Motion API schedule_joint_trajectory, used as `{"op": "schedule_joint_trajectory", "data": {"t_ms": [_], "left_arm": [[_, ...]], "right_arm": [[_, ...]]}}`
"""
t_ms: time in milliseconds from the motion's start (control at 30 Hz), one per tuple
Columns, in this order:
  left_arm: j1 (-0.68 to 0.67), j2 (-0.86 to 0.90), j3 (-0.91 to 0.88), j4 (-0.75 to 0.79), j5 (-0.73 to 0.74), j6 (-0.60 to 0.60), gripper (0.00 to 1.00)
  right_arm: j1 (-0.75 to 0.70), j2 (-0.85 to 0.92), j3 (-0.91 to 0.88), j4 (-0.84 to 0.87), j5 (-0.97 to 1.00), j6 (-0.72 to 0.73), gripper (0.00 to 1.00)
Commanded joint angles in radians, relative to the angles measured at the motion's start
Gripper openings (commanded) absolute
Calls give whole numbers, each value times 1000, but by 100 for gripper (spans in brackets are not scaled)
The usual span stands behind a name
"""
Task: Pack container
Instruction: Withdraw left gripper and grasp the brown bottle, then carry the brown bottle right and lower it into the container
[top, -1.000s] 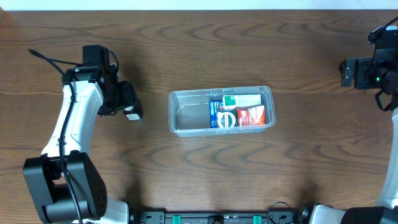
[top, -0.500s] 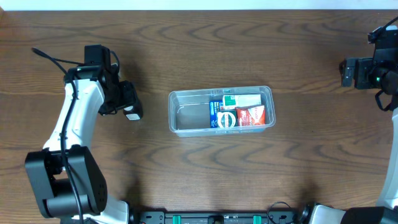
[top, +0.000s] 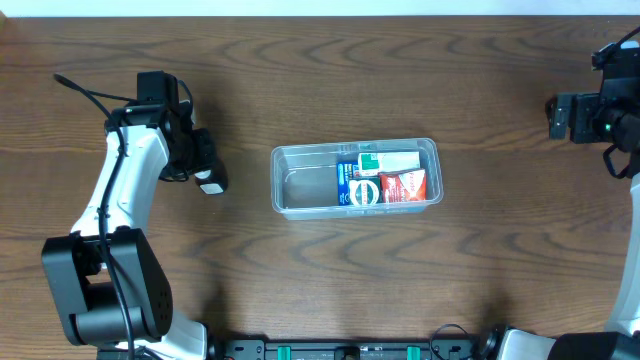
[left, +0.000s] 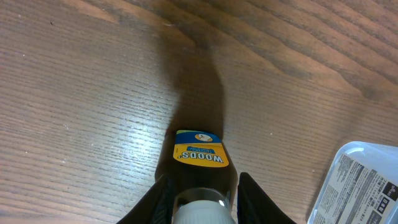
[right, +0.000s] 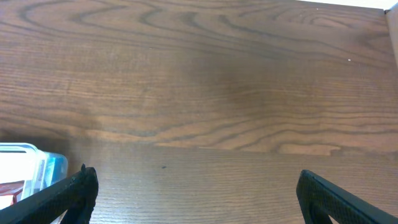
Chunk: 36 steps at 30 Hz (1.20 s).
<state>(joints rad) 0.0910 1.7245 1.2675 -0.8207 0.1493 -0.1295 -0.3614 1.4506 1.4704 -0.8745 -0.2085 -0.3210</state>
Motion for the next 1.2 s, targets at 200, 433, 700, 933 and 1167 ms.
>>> {"op": "schedule_joint_trajectory", "data": {"t_ms": [200, 433, 700, 933, 1167], "left_arm": [[3, 5, 19, -34, 0, 5, 28], [3, -45, 64, -95, 0, 5, 28], [-8, -182, 138, -174, 77, 5, 27], [-111, -319, 146, -170, 180, -6, 28], [-315, -356, 146, -161, 180, -7, 27]], "right_arm": [[-11, 4, 8, -1, -5, 14, 99], [-11, 4, 8, -1, -5, 14, 99], [-11, 4, 8, -1, -5, 14, 99], [-11, 4, 8, -1, -5, 14, 99], [-11, 4, 8, -1, -5, 14, 99]]}}
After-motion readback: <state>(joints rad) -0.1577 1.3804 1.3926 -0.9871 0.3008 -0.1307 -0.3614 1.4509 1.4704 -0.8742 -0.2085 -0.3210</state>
